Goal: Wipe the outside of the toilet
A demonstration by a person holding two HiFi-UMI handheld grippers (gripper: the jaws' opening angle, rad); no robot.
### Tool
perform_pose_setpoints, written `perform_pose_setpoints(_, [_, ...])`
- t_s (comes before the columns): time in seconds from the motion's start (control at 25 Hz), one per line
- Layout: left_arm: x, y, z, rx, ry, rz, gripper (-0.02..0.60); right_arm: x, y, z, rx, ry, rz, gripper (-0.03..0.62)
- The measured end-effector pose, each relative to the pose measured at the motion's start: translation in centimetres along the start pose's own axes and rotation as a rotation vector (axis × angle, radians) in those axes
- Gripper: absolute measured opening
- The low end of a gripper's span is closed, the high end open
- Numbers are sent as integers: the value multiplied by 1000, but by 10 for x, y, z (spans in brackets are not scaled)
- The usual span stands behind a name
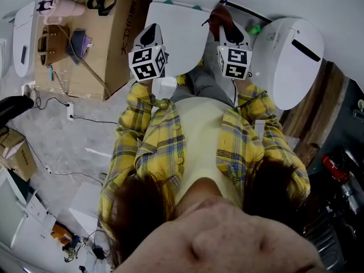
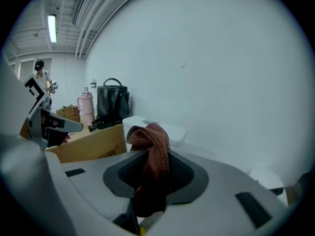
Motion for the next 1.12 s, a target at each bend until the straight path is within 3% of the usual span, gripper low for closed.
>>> perform_pose_setpoints(1.12, [-6, -28, 14, 5, 12, 34, 2, -3, -24, -10, -12, 97, 11, 121])
Point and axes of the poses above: the fingertips, and each gripper's own axes: y forward along the fingers, z to its right, x out of its underside, the point moved 5 cm from there along -y, backward along the fingers, and after that the axes turned 12 degrees about z, right-handed, at the moved point
